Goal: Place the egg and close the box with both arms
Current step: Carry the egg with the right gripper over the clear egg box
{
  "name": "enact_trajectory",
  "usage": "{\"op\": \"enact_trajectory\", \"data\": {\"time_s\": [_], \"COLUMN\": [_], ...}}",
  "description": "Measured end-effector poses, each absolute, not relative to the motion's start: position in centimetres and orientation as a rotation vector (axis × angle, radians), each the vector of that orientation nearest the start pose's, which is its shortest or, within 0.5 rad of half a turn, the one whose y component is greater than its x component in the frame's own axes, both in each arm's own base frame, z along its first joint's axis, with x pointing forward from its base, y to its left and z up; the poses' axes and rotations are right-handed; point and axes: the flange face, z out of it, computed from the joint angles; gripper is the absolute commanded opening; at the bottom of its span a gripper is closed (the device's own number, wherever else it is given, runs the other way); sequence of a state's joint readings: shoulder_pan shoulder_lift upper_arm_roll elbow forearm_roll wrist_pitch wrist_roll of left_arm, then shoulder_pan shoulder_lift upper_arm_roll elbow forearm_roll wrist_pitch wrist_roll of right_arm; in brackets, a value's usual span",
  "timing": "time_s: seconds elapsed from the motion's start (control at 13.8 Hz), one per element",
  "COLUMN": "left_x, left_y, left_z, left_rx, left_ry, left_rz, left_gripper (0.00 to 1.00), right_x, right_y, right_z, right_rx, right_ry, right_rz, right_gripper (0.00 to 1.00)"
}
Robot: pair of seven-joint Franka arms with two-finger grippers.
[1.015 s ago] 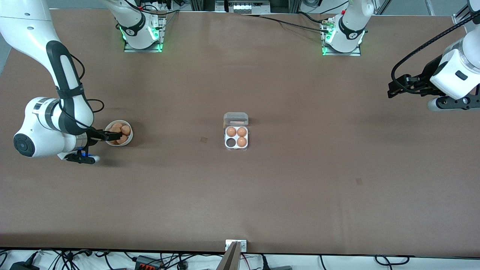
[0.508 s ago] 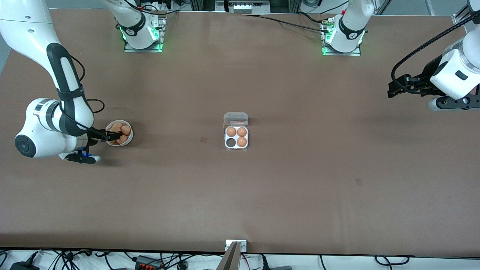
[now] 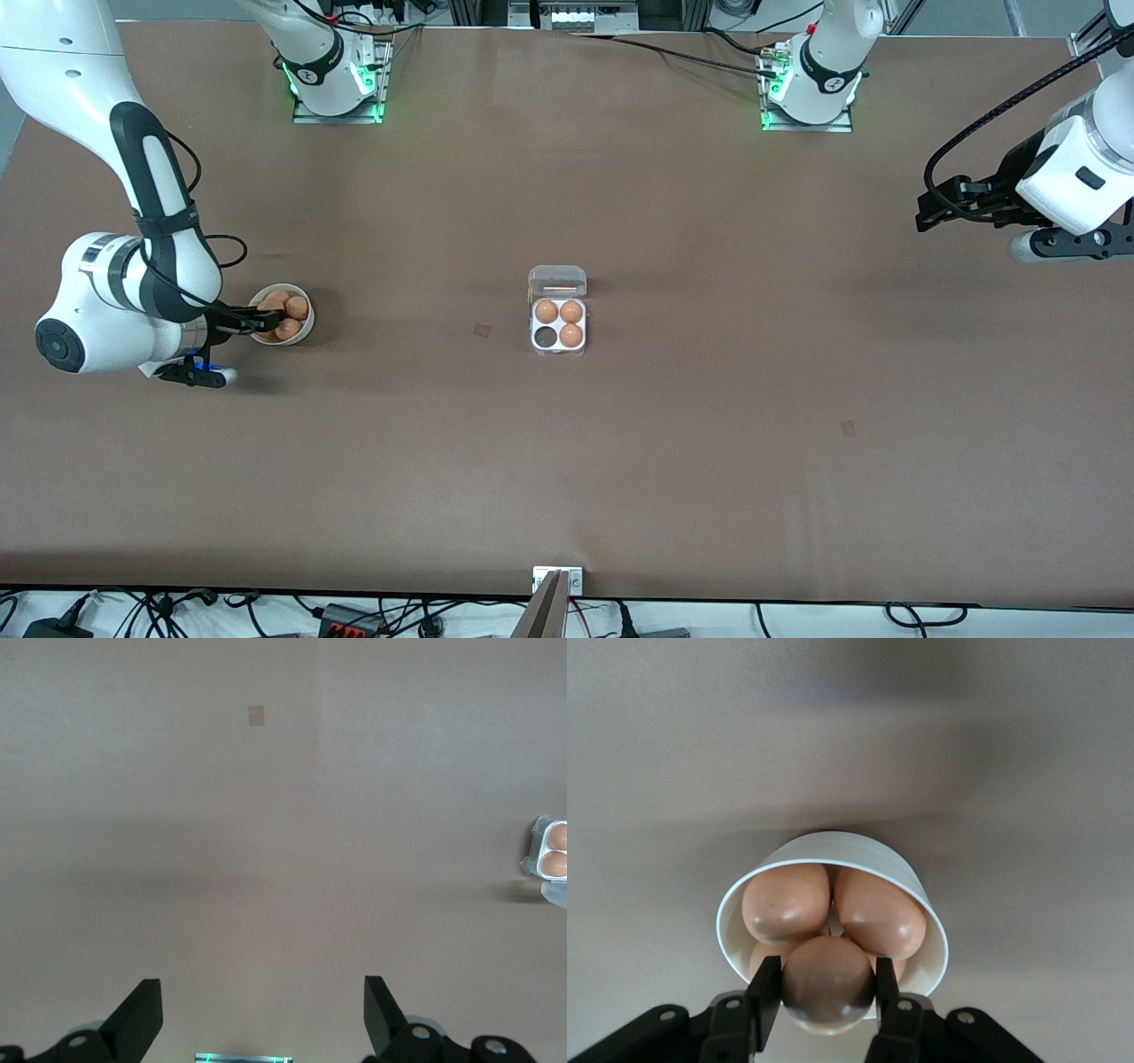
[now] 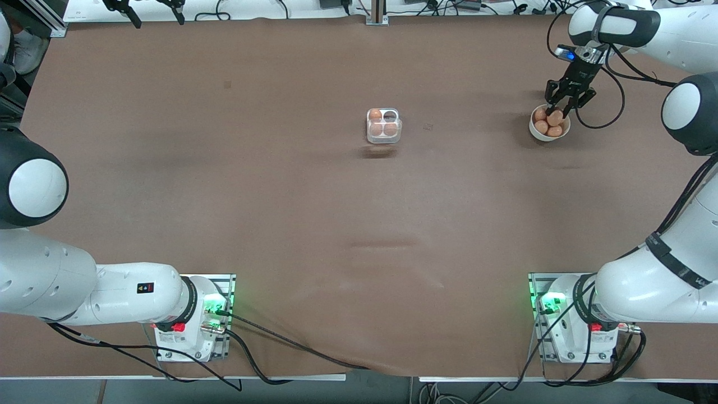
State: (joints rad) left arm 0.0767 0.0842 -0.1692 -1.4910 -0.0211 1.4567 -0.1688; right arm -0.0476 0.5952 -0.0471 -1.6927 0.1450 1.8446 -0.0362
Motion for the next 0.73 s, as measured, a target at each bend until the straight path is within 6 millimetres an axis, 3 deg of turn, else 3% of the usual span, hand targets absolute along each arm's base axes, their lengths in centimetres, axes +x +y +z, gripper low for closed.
{"op": "enact_trajectory", "data": {"time_s": [0.22, 0.44, 0.58, 0.73], "left_x": [56.5, 56.5, 56.5, 56.5], "left_y": [-5.1, -5.1, -5.1, -5.1], "left_z": [60.6, 60.6, 60.6, 60.6], "left_rx": [-3.153, -3.153, -3.153, -3.153], "left_ry": [-0.118, -0.118, -0.118, -0.118], "left_rz": [0.191, 0.191, 0.191, 0.191], "left_gripper": [1.0, 1.0, 1.0, 1.0], "right_x": [63.3, 65.7, 67.0, 67.6], "right_y": [-4.4, -2.9, 0.6, 5.6], "right_z": [24.7, 30.5, 33.6, 34.6], "right_rx": [-2.935, -2.92, -2.904, -2.896], "right_ry": [0.172, 0.122, 0.04, -0.07], "right_rz": [0.642, 0.589, 0.514, 0.445], "right_gripper": [0.11, 0.11, 0.11, 0.11]}}
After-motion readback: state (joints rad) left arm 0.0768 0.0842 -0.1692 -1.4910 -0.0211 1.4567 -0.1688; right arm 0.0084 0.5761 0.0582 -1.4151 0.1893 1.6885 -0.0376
